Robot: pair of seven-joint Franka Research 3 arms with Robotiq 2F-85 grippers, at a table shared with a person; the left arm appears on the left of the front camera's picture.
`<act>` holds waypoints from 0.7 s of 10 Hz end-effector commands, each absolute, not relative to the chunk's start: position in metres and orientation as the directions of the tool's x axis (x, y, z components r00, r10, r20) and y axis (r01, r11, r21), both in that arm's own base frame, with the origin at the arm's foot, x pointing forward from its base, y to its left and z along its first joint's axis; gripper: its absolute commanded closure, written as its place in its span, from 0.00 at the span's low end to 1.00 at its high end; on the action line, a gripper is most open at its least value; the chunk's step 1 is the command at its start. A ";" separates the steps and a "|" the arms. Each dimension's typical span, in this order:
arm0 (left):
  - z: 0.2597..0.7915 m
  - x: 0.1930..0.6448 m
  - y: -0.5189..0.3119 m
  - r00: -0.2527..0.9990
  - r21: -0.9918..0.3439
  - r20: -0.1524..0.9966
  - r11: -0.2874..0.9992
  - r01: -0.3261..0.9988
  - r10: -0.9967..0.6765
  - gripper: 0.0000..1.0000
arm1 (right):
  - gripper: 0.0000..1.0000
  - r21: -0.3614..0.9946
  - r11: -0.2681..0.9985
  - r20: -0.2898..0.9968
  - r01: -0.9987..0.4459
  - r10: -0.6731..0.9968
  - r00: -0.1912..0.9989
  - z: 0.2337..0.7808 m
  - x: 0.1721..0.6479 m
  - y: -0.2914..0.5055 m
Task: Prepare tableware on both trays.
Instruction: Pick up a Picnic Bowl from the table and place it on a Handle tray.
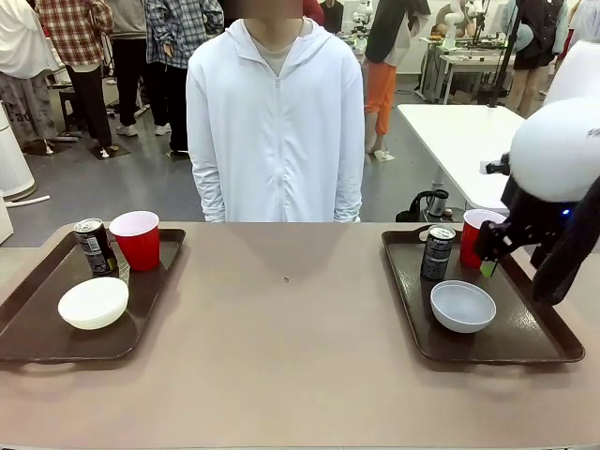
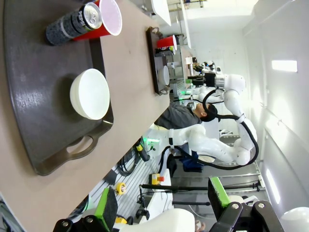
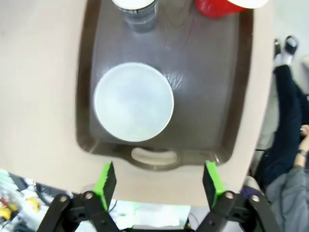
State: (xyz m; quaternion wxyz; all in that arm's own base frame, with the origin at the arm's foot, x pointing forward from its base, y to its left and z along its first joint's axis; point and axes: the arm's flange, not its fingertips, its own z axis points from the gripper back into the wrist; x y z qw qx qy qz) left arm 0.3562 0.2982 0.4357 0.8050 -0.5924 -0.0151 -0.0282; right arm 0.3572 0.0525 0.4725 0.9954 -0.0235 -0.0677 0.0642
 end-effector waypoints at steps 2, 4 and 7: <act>0.438 0.353 0.297 0.998 -0.948 0.048 0.314 0.054 -0.027 0.00 | 0.00 -0.055 0.991 0.132 -0.125 0.131 0.983 0.473 0.357 0.052; 0.438 0.353 0.297 0.998 -0.948 0.048 0.314 0.054 -0.027 0.00 | 0.00 -0.055 0.991 0.132 -0.125 0.131 0.983 0.473 0.357 0.052; 0.438 0.353 0.297 0.998 -0.948 0.048 0.314 0.054 -0.027 0.00 | 0.00 -0.055 0.991 0.132 -0.125 0.131 0.983 0.473 0.357 0.052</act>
